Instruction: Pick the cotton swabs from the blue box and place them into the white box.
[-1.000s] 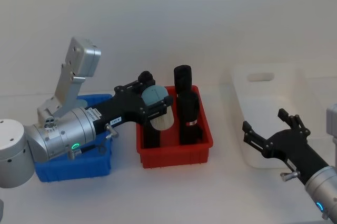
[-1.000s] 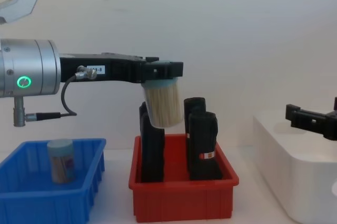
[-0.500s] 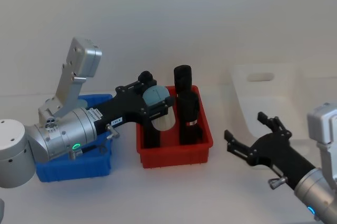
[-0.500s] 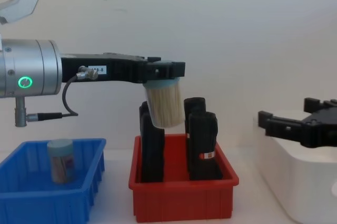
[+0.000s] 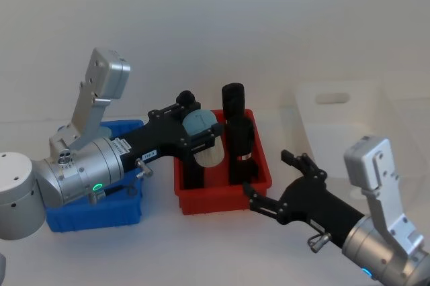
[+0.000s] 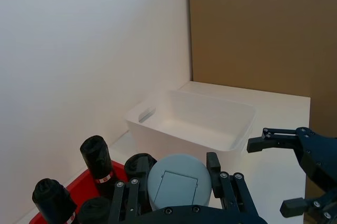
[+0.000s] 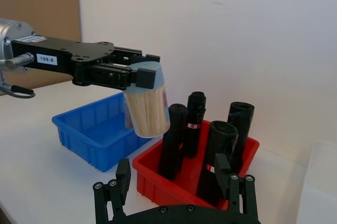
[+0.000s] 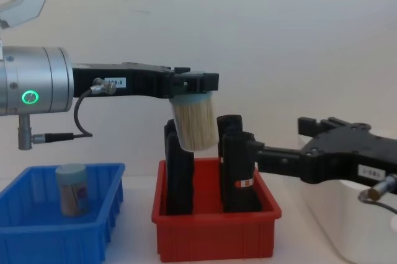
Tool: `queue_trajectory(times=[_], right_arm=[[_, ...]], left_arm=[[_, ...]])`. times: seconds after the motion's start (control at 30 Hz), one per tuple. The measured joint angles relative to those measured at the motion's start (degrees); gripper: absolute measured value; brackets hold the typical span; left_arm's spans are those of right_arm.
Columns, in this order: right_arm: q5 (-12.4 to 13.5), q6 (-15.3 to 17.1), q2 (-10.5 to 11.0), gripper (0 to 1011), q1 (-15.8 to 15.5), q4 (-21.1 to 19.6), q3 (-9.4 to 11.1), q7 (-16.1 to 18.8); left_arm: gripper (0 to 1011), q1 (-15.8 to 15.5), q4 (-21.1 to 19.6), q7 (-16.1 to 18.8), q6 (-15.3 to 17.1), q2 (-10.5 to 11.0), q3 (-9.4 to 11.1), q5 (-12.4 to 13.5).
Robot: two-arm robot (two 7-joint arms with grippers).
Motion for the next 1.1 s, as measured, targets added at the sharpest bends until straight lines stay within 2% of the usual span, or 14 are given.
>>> queue_trajectory(times=[0.43, 1.1], right_arm=[[-3.3, -0.6, -3.0, 1002, 4.4, 4.4, -1.4, 3.5], [-5.1, -3.6, -6.4, 1002, 12.2, 14.0, -1.6, 8.7]], left_arm=[[669, 0.0, 0.0, 0.0, 0.0, 0.0, 0.0, 0.0], [670, 0.0, 0.0, 0.0, 0.0, 0.0, 0.0, 0.0]])
